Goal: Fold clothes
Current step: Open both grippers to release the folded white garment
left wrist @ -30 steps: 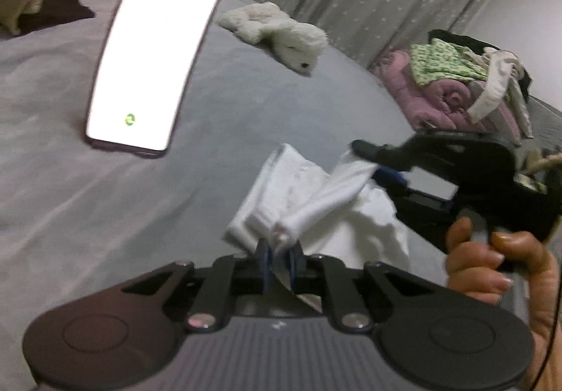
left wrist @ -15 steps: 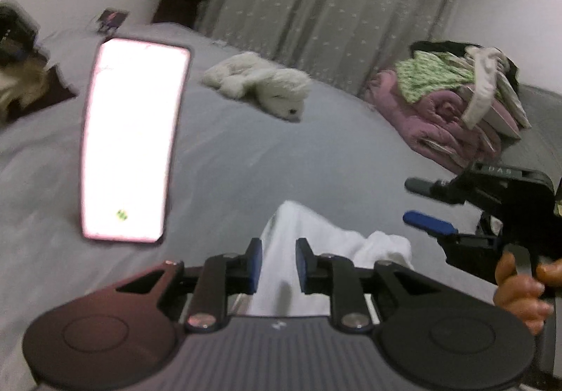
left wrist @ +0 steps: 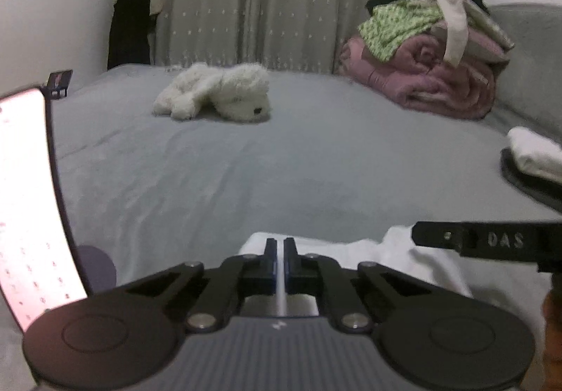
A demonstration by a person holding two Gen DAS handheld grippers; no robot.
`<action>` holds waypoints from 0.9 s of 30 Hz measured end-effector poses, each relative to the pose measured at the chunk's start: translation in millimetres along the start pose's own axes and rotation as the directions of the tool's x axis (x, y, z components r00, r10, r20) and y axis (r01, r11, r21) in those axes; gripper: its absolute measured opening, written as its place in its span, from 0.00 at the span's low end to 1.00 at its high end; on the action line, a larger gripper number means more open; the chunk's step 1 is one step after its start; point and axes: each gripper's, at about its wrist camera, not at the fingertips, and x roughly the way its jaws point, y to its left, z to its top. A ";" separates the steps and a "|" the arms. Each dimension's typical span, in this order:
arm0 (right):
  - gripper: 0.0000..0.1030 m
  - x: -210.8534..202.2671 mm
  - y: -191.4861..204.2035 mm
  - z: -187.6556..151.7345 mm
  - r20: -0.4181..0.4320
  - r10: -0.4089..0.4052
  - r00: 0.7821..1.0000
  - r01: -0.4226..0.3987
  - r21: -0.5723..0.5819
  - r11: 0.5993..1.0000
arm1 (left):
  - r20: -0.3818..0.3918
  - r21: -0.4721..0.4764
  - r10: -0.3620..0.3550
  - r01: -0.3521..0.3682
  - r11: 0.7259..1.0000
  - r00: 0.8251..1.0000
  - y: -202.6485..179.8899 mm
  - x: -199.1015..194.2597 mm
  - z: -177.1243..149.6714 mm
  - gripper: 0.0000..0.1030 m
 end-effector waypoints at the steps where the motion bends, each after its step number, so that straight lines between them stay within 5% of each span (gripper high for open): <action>1: 0.32 4.4 0.5 -2.4 -0.006 -0.007 1.000 0.007 -0.020 1.000 | -0.005 0.015 0.010 -0.009 1.000 1.000 -0.7 4.3 -0.5 0.02; 5: 0.21 13.9 -9.1 -4.4 -0.025 -0.046 0.999 0.045 -0.040 0.998 | -0.016 0.068 0.067 -0.066 0.996 0.998 -1.4 15.1 -2.7 0.02; 12: 0.25 6.5 -21.3 -3.8 -0.033 -0.069 0.997 0.068 -0.051 0.996 | -0.038 -0.009 0.088 -0.088 0.996 0.995 13.5 8.4 6.3 0.02; 20: 0.29 -33.2 -8.8 -0.7 -0.005 0.031 0.999 -0.032 -0.134 0.990 | 0.009 -0.010 -0.039 0.039 0.999 0.999 26.5 -32.5 4.1 0.03; 27: 0.31 -46.7 16.6 -17.9 -0.084 0.124 0.989 -0.140 -0.219 0.966 | -0.058 0.070 -0.141 0.145 0.987 0.988 22.3 -52.7 -8.5 0.03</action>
